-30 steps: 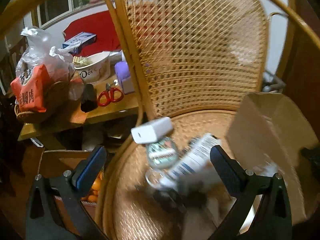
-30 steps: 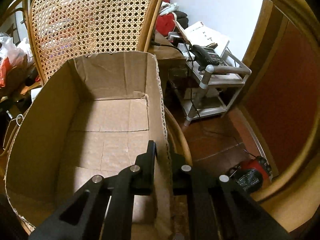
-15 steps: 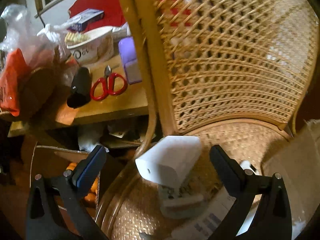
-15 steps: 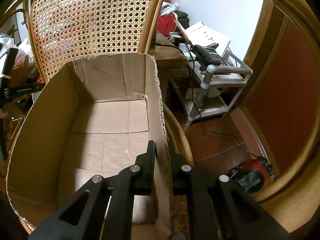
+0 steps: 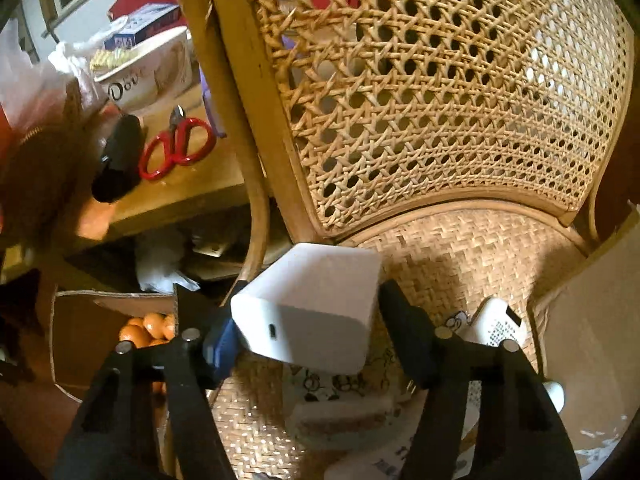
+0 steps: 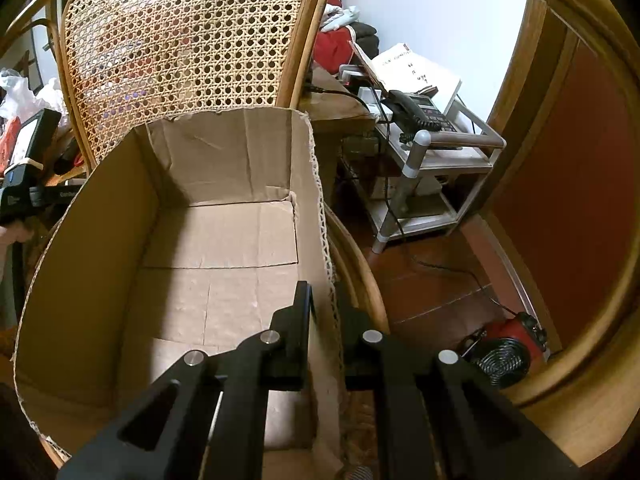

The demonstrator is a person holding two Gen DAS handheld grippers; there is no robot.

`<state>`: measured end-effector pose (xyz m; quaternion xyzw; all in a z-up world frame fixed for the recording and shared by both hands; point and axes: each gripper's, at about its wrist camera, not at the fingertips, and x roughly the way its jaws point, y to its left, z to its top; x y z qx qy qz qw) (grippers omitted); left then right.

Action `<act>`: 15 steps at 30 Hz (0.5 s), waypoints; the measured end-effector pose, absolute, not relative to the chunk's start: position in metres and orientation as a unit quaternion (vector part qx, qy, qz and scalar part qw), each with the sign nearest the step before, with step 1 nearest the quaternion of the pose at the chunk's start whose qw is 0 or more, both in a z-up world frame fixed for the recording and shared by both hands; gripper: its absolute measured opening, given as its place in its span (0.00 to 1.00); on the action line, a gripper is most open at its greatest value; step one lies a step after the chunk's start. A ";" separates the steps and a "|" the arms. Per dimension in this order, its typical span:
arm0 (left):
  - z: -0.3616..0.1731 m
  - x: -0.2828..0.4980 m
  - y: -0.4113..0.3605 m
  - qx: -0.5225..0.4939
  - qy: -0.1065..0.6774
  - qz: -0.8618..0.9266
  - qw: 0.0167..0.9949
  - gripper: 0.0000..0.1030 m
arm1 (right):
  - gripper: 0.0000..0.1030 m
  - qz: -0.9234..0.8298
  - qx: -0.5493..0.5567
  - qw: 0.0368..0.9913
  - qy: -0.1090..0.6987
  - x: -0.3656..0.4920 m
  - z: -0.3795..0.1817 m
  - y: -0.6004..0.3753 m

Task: Organize rigid objects
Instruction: 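Grasp the white charger cube with the left gripper while the right gripper holds the box, then carry the white charger into the box and open the left gripper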

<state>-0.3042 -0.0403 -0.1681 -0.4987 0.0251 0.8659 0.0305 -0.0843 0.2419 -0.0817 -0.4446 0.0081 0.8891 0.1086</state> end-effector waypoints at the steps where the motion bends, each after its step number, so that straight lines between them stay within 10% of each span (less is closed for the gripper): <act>1: -0.167 -0.303 -0.041 -0.499 0.021 0.866 0.033 0.57 | 0.11 0.889 -0.444 0.109 0.008 -0.084 -0.082 0.241; 15: -0.126 -0.263 -0.018 -0.468 0.033 0.881 0.060 0.49 | 0.11 0.890 -0.443 0.108 0.008 -0.084 -0.081 0.241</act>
